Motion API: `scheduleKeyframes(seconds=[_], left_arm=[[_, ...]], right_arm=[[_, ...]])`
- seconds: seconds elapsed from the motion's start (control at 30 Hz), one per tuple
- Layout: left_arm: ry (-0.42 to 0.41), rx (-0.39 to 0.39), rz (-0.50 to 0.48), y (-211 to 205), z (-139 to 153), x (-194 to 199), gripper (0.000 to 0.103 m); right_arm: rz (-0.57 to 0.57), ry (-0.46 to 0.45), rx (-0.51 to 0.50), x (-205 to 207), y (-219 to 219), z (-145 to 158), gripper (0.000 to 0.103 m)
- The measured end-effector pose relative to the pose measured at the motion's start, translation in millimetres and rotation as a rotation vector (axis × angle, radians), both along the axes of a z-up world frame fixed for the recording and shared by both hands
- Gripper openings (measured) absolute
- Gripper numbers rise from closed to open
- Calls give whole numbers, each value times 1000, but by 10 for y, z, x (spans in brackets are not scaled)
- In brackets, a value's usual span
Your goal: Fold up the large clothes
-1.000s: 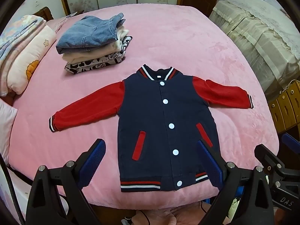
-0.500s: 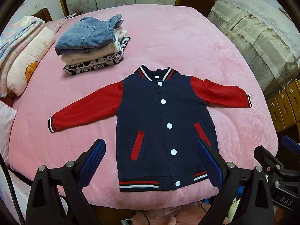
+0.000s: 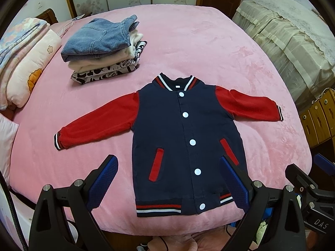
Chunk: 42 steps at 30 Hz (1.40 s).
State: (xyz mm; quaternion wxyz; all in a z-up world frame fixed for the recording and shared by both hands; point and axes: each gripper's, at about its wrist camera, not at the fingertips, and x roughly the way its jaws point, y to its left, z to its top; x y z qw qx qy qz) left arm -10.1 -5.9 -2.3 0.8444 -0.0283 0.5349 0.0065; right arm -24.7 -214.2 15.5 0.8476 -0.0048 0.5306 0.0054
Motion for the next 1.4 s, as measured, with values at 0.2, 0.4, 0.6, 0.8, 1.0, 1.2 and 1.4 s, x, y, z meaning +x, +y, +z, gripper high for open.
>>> scheduleKeyframes(seconds=[0.2, 0.4, 0.6, 0.8, 1.0, 1.2, 1.4], left_arm=[[2, -6, -1, 64, 12, 66, 96], [4, -9, -8, 80, 1, 133, 96], [4, -9, -29, 52, -16, 224, 96], [0, -5, -52, -18, -34, 311, 96], [-3, 5, -79, -95, -45, 339, 96], [-31, 23, -103, -203, -13, 368, 96], [-50, 44, -118, -385, -16, 452, 96]], right_arm=[[-2, -7, -2, 12, 42, 0, 101], [-4, -11, -3, 41, 81, 0, 95], [-41, -18, 0, 49, 27, -11, 95], [-71, -27, 9, 65, -53, 5, 95], [-95, -28, 6, 77, -137, 31, 95], [-106, -22, 3, 86, -262, 31, 94], [-94, -7, 9, 172, -417, -30, 89]])
